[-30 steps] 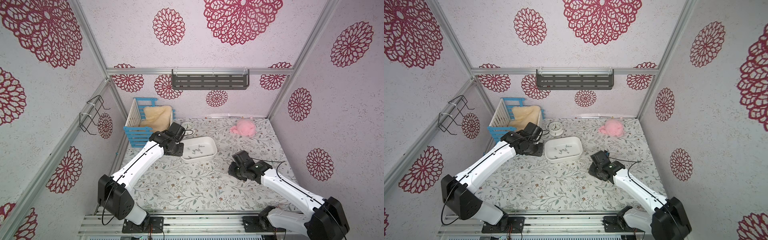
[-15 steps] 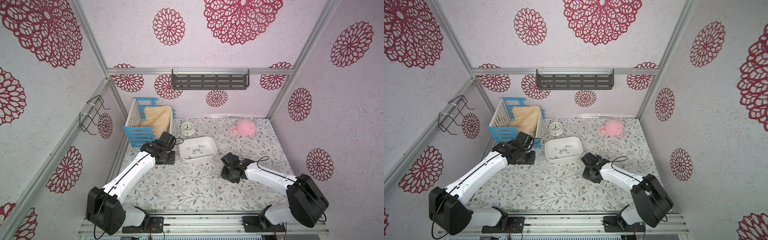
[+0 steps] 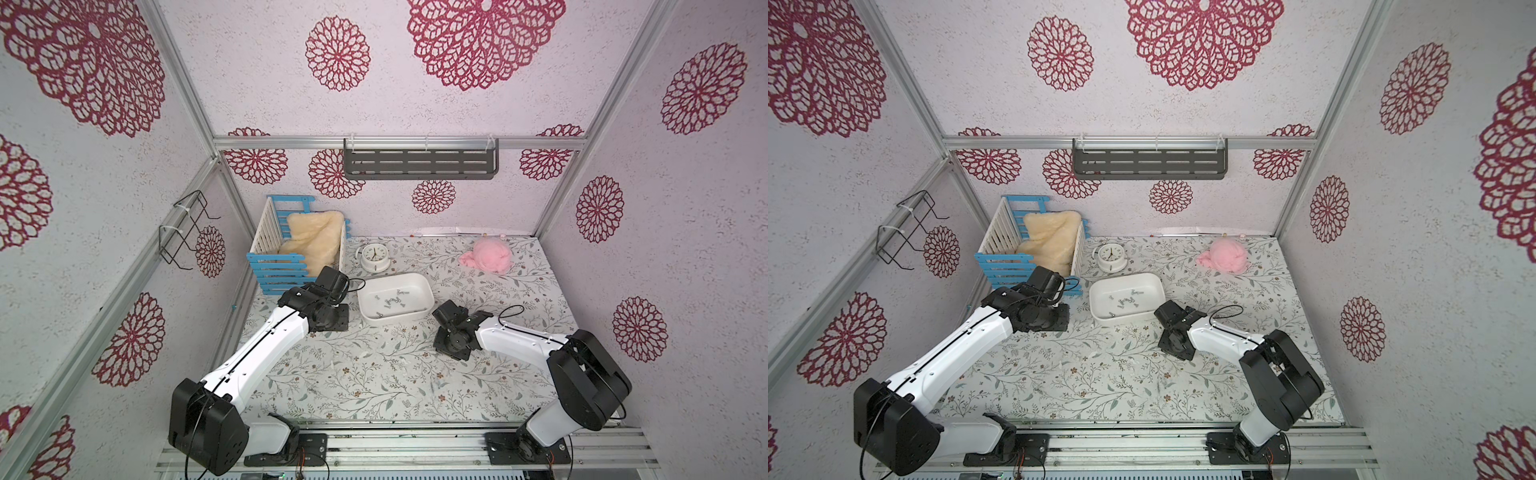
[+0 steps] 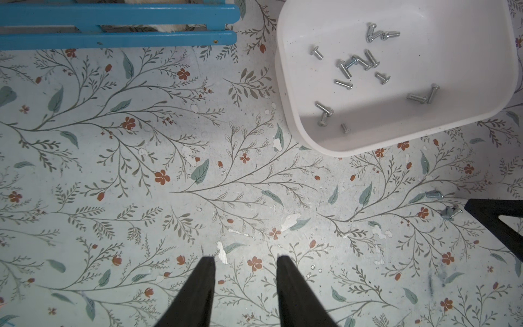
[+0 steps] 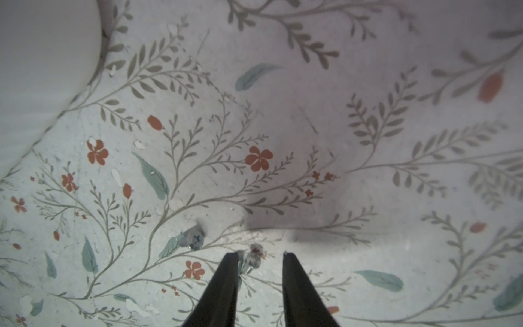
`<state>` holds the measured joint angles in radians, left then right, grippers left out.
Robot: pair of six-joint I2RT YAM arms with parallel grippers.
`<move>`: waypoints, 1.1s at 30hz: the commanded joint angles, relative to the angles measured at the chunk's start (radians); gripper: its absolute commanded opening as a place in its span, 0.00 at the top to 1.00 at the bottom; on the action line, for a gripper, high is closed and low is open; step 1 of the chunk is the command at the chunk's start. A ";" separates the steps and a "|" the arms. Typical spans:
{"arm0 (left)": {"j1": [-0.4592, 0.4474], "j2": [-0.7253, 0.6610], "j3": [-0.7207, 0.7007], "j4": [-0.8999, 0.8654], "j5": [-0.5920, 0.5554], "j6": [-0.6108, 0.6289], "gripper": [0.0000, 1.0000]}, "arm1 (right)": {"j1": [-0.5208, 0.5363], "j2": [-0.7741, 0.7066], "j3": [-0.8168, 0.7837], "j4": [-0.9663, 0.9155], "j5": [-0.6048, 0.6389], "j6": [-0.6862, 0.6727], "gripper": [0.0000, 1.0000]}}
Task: Put the screws on the desktop into the storage box
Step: Pick up the screw from the center of the board.
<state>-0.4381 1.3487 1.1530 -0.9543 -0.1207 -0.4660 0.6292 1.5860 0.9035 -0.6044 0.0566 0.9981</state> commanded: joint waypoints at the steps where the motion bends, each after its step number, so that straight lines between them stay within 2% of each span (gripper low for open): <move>1: 0.015 -0.018 0.010 0.017 0.009 -0.007 0.58 | 0.006 0.008 0.029 0.017 0.012 0.002 0.69; 13: 0.016 -0.031 -0.006 0.017 0.012 -0.013 0.58 | 0.020 0.033 0.010 0.033 0.003 0.009 0.71; 22: 0.018 -0.029 -0.009 0.017 0.013 -0.013 0.58 | 0.024 0.037 -0.002 0.030 0.003 0.014 0.82; 33: 0.019 -0.027 -0.013 0.017 0.010 -0.009 0.59 | 0.028 0.038 -0.039 0.048 -0.018 0.025 0.82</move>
<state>-0.4309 1.3342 1.1488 -0.9543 -0.1139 -0.4755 0.6502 1.6199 0.8837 -0.5724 0.0517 1.0065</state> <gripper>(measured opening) 0.414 0.181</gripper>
